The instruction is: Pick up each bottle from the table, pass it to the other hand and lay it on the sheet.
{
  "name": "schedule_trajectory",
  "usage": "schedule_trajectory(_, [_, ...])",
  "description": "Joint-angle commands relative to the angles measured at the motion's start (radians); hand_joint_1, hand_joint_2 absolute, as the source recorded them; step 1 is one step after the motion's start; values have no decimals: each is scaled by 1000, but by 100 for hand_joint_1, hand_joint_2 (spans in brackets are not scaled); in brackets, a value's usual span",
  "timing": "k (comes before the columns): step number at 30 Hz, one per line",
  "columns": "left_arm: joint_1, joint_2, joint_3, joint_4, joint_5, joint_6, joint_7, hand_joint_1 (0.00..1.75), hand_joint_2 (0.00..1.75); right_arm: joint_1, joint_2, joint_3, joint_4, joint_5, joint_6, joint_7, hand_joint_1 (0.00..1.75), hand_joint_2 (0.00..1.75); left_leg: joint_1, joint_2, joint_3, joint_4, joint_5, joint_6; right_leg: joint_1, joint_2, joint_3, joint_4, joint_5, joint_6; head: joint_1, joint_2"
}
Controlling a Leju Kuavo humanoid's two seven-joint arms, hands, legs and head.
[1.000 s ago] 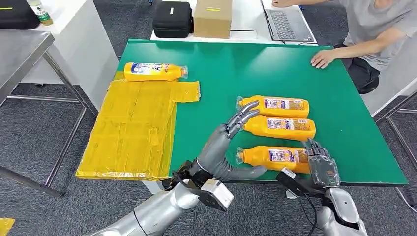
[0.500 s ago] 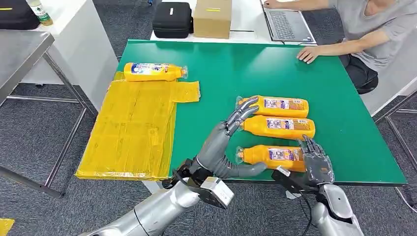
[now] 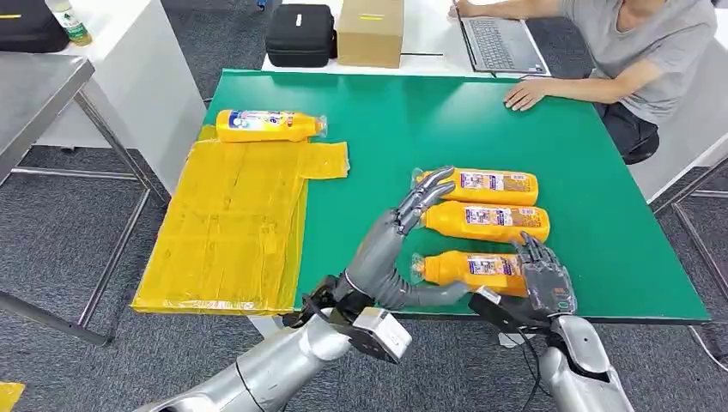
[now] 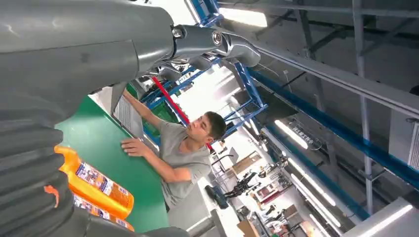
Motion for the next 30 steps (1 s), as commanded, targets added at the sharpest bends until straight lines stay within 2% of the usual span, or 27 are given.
schedule_trajectory(1, [-47,10,-42,70,7,-19,3,0,175,-57,-39,30,215,-36,126,3,175,175,0,0,5,-1,-1,-2,0,0,5,-2,0,-1,0,0])
schedule_trajectory(10, [-53,9,-49,77,12,-12,3,0,175,-55,-59,-10,262,-100,176,-8,175,175,1,-1,11,-1,0,-1,1,-1,10,-3,0,-1,0,0])
schedule_trajectory(16, [-56,12,-45,82,15,2,3,0,175,-75,-55,-55,333,-168,167,-46,175,175,1,-2,15,-3,1,-2,0,-2,15,-4,1,-1,0,0])
schedule_trajectory(18, [-56,17,-41,77,15,12,3,0,175,-97,-39,-83,363,-221,134,-119,175,175,0,-2,15,-2,1,-2,0,-1,15,-4,1,-1,0,0])
schedule_trajectory(20, [-57,19,-40,75,17,9,3,0,175,-103,-36,-86,364,-226,133,-121,175,175,0,-1,16,-3,1,-2,0,-1,15,-4,1,-1,0,0])
schedule_trajectory(21, [-54,20,-34,73,16,19,3,0,175,-111,-23,-111,360,-275,73,-204,175,175,0,0,15,-1,1,-1,0,1,15,-3,1,0,0,0])
schedule_trajectory(22, [-54,20,-34,73,16,19,3,0,175,-111,-23,-111,360,-275,73,-204,175,175,0,0,16,-2,1,-1,0,1,15,-3,1,0,0,0])
schedule_trajectory(23, [-52,21,-27,72,15,33,3,0,175,-113,-10,-130,350,-326,51,-283,175,175,0,1,15,-1,0,-1,0,2,15,-3,1,0,0,0])
schedule_trajectory(24, [-50,21,-12,73,19,70,3,0,175,-112,14,-180,341,-436,58,-362,175,175,0,1,16,-2,0,-2,0,2,15,-3,1,0,0,0])
schedule_trajectory(26, [-52,25,-6,70,21,82,3,0,175,-112,22,-180,336,-449,57,-365,175,175,0,3,16,-2,0,-1,0,3,15,-2,1,0,0,0])
schedule_trajectory(27, [-50,25,7,68,31,112,3,0,175,-105,33,-189,315,-493,18,-406,175,175,0,2,15,-2,0,-2,0,3,15,-2,1,0,0,0])
schedule_trajectory(30, [-30,12,79,56,123,83,3,0,175,-63,37,-114,218,-624,-47,-412,175,175,0,4,14,-2,-1,-2,0,6,13,-1,1,0,0,0])
